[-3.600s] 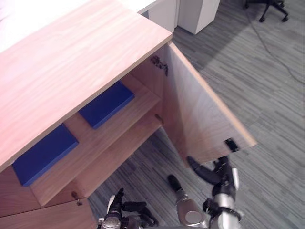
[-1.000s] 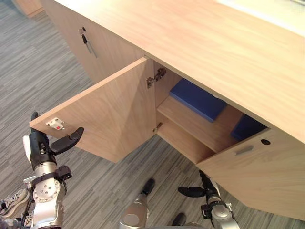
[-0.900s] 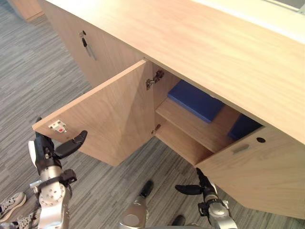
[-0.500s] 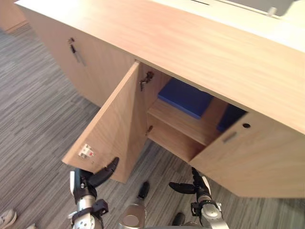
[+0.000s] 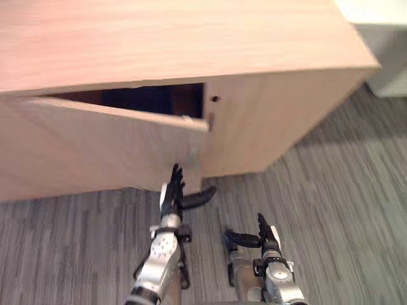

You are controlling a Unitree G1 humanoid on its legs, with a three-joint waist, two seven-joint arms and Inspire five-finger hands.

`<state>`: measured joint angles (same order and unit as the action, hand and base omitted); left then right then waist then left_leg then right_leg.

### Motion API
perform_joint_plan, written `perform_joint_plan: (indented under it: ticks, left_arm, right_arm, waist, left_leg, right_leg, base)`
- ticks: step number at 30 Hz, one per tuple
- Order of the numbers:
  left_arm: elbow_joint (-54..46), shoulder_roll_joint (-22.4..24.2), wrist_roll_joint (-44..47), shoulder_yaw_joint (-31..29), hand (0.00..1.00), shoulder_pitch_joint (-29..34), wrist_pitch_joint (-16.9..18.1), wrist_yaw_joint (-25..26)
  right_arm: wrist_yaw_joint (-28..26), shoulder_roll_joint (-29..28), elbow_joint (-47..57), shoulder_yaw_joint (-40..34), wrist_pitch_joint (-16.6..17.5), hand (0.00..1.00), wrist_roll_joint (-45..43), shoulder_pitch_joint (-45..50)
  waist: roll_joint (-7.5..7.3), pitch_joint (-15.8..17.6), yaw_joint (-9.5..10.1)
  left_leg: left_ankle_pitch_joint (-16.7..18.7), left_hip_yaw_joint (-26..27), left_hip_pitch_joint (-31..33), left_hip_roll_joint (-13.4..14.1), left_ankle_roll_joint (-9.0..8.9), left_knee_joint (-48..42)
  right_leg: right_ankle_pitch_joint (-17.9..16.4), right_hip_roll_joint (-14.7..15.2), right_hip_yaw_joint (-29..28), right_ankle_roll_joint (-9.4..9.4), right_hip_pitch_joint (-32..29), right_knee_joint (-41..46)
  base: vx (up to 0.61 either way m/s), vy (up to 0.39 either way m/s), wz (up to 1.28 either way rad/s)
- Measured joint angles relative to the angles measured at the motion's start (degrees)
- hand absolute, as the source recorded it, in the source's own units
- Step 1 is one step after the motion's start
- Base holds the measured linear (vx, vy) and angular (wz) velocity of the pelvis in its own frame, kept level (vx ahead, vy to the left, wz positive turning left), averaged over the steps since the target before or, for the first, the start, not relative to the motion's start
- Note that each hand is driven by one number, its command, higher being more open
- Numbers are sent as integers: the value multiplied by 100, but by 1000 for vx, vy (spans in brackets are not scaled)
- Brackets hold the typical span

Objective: Walk over to the cabinet, pick up the folder, carry it to the office cabinet, place the folder inside the office cabinet, then close the office cabinet door

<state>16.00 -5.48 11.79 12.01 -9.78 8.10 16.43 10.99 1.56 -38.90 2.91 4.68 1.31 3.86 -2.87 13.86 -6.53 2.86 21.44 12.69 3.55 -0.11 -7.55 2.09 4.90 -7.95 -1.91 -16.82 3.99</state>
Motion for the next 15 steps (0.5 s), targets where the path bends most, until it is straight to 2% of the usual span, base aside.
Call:
perform_joint_plan:
  ticks: [1, 2, 3, 5, 6, 9, 11, 15]
  left_arm:
    - [106, -51, -3, -164, 100, -130, -1, -2]
    - [240, -300, -13, -364, 100, -292, 8, 7]
    - [287, -568, -48, -451, 100, -327, 5, -2]
    - [336, -703, -55, -511, 100, -284, 2, 134]
    - [648, -770, -70, -690, 100, -342, 4, 157]
    - [872, -1010, -72, -1010, 100, -446, -95, 196]
    - [741, -979, -74, -1049, 100, -349, -95, 188]
    - [68, -563, -63, -1053, 100, 641, -9, -76]
  right_arm:
    - [-3, 12, -3, -21, -11, 100, 0, 13]
    - [-16, 35, -5, -25, -51, 100, -3, 25]
    - [-83, 75, -21, -30, -106, 100, -4, 17]
    - [-126, 103, -28, -91, -115, 100, -6, 65]
    - [-173, 160, -112, -154, -116, 100, -17, 4]
    - [-224, 231, -117, -185, -50, 100, -76, -130]
    - [-235, 266, -154, -296, -40, 100, -168, -123]
    - [-240, 277, -459, -627, -122, 100, -172, -47]
  waist:
    - [24, 14, -31]
    - [65, 40, -118]
    - [80, 35, -164]
    - [137, 33, -125]
    - [169, 29, -29]
    - [193, 16, -60]
    - [222, 3, -54]
    - [294, -43, 30]
  left_leg:
    - [1, 59, -3, -8, 1, 2]
    - [-3, 158, -12, -21, -1, 21]
    - [-32, 219, -42, -4, -48, -12]
    - [-36, 223, -67, 82, -54, -75]
    - [-105, 196, -154, 126, -40, -15]
    - [-260, 118, -261, 110, -68, 223]
    - [-385, 33, -352, 36, -56, 453]
    - [-553, -126, -637, -71, -43, 865]
  right_leg:
    - [124, 3, -76, -38, 18, -120]
    - [335, 25, -113, -57, -10, -188]
    - [526, 30, -159, -213, -14, -220]
    - [590, -24, -143, -238, 64, -297]
    - [594, -82, -100, -234, 146, -310]
    - [598, -95, 4, -219, 206, -347]
    - [595, -61, 84, -214, 271, -405]
    - [573, -8, 273, -195, 528, -545]
  base:
    - [119, -3, -58]
    - [72, -47, -39]
    - [76, -58, -32]
    - [85, -84, -11]
    - [77, -99, 4]
    - [18, -79, 13]
    - [5, -17, 25]
    - [24, 16, 21]
